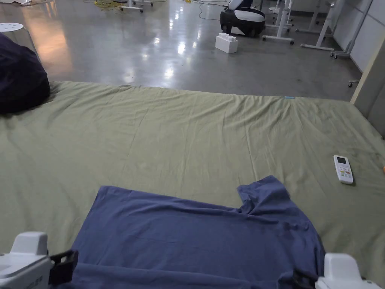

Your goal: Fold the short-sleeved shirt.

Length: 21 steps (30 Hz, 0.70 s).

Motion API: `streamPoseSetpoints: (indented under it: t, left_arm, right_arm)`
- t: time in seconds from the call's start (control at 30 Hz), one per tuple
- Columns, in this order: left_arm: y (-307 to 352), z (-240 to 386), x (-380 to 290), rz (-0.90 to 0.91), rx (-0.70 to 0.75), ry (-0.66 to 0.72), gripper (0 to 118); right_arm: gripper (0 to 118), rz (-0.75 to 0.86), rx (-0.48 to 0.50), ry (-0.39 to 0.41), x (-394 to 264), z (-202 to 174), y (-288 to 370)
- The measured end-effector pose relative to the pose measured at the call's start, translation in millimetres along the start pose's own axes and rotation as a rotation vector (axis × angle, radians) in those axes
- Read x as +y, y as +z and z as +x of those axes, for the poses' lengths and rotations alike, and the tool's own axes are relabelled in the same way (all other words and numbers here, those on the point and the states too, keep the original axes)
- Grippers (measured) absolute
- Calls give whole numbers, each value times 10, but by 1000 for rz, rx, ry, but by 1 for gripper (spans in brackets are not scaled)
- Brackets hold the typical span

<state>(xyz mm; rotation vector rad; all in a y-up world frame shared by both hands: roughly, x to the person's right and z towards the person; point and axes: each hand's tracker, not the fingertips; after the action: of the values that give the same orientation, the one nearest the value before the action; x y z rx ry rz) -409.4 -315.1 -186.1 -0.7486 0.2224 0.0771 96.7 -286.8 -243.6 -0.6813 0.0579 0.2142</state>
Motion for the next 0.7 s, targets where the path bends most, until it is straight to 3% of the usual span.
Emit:
streamPoseSetpoints:
  t: [0.2, 0.23, 0.3, 0.37, 0.4, 0.43, 0.47, 0.5, 0.53, 0.6, 0.7]
  left_arm:
    - [271, 358, 479, 354, 11, -1, 58]
    - [310, 414, 535, 390, 21, 1, 57]
    - [389, 525, 606, 481, 41, -19, 47]
    - [460, 622, 649, 551, 64, -39, 21]
    - [494, 674, 665, 571, 91, -44, 16]
    - [525, 717, 671, 583, 102, -41, 9]
    - [550, 745, 669, 596, 92, -43, 6]
    - [575, 769, 662, 612, 94, -43, 5]
    - [600, 781, 648, 638, 101, -38, 3]
    - [609, 803, 620, 651, 116, -41, 0]
    - [583, 749, 654, 633, 101, -33, 0]
  right_arm:
    - [91, 393, -43, -82, 431, -236, 176]
    - [86, 428, -39, -97, 479, -264, 194]
    - [66, 511, -47, -113, 577, -337, 204]
    - [27, 561, -77, -121, 647, -384, 227]
    - [16, 591, -71, -122, 679, -406, 230]
    - [9, 561, -56, -152, 675, -418, 211]
    - [3, 594, -65, -132, 697, -434, 230]
    - [0, 635, -56, -104, 721, -447, 248]
    - [0, 607, -37, -130, 707, -457, 230]
    - [0, 667, -38, -60, 739, -501, 261]
    - [0, 675, -39, -40, 751, -547, 248]
